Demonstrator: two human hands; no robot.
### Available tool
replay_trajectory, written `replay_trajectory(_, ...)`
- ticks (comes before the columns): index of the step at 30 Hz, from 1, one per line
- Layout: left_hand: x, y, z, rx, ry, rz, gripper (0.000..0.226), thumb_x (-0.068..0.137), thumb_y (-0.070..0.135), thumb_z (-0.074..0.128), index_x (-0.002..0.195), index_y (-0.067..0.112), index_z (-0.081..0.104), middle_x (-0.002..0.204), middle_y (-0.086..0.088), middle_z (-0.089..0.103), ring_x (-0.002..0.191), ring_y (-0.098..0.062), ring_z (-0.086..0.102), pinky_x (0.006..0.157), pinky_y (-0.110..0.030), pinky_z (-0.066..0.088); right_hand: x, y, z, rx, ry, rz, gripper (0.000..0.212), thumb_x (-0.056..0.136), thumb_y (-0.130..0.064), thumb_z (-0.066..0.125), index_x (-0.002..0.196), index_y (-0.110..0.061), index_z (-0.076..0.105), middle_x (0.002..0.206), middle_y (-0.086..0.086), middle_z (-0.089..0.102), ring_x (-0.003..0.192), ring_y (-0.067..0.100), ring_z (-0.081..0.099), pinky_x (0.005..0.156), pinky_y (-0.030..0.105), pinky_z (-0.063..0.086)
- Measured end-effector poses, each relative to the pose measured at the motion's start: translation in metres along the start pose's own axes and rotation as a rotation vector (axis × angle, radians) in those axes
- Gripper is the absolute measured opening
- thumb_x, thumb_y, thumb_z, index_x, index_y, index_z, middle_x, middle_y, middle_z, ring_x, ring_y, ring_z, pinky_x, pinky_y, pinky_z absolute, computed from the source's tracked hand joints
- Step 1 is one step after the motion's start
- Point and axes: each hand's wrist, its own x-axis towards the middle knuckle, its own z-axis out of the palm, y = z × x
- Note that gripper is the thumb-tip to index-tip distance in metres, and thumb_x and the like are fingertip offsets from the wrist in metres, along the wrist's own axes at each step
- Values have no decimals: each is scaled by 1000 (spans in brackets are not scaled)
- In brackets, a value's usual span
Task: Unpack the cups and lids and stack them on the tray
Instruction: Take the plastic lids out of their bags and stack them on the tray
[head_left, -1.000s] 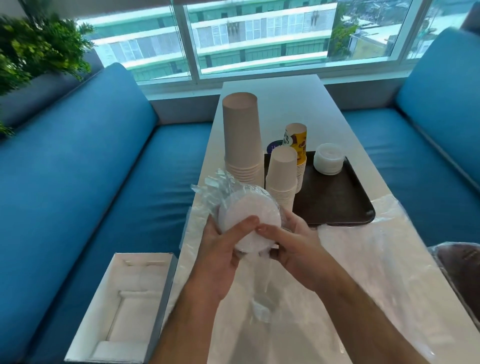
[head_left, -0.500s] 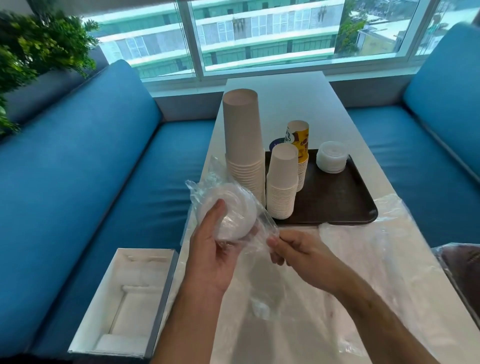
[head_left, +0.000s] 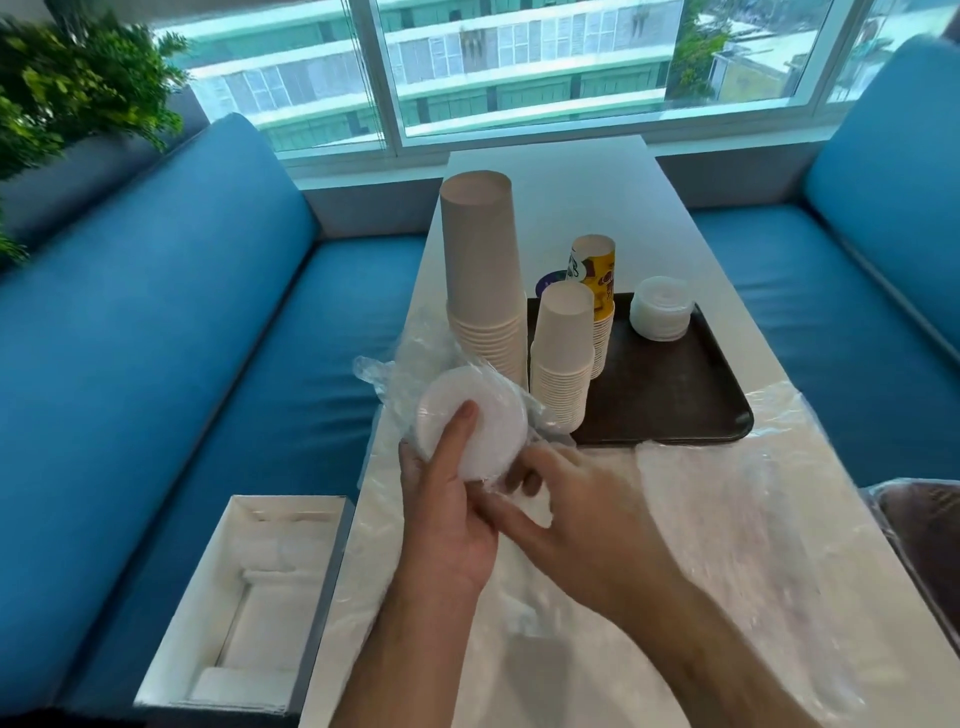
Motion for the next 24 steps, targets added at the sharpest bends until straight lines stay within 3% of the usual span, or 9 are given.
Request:
replay_trajectory(3,2,1,-2,-19,5,4,73,74,22,79,141,20,51,128,-20,65,106,-37,70,69,-39,60,4,1,6,22,43,-89,27,99,-50,47,94,-29,63,93,-16,64,81,8,62,65,34,53)
replay_trajectory(6,7,7,-7,-65,-18,-17,70,78,19,82,141,16,52,131,-22,63,109,-40,69,74,-42,60,4,9,0,61,-61,-167,33,102,-50,40,104,-31,67,94,-16,64,80,7,60,65,29,51)
replay_trajectory(9,8,12,-8,-135,-14,-47,69,73,15,81,137,17,54,131,-20,63,113,-41,65,72,-45,59,4,24,-7,24,-130,-219,27,102,-43,46,93,-27,66,85,-16,58,74,4,52,63,27,47)
replay_trajectory(13,1,14,-5,-125,-40,-70,63,72,14,76,133,20,58,127,-16,66,111,-39,67,69,-47,60,8,41,-24,-23,-257,-268,29,101,-47,50,93,-28,71,90,-20,63,84,5,54,74,13,38)
replay_trajectory(16,-4,13,-4,-107,-103,-97,56,72,14,75,126,21,61,120,-17,71,105,-38,71,69,-48,61,10,47,-42,130,-241,-159,22,93,-56,60,99,-37,68,105,-25,60,102,3,57,83,14,42)
replay_trajectory(18,-7,12,-2,-88,-150,-108,51,72,15,74,121,21,63,112,-14,75,103,-36,72,72,-49,61,15,47,-51,260,-83,-3,38,83,-65,67,110,-40,58,115,-21,55,106,5,57,82,12,44)
replay_trajectory(20,-9,9,1,-64,-159,-103,48,72,16,74,118,22,65,109,-11,76,107,-34,71,80,-48,60,24,39,-57,331,-133,204,60,71,-68,69,122,-43,48,118,-22,55,104,2,59,83,16,49)
replay_trajectory(22,-9,6,4,-75,-174,-102,55,72,16,82,124,20,64,118,-14,73,114,-34,67,86,-46,59,33,34,-55,442,-305,277,57,71,-67,65,118,-38,55,104,-25,64,91,0,65,79,22,55)
replay_trajectory(24,-8,5,8,-116,-181,-82,65,71,17,87,131,16,61,124,-17,69,116,-34,67,87,-44,60,36,30,-50,541,-378,246,40,83,-64,58,98,-28,64,76,-19,64,69,0,60,69,26,49)
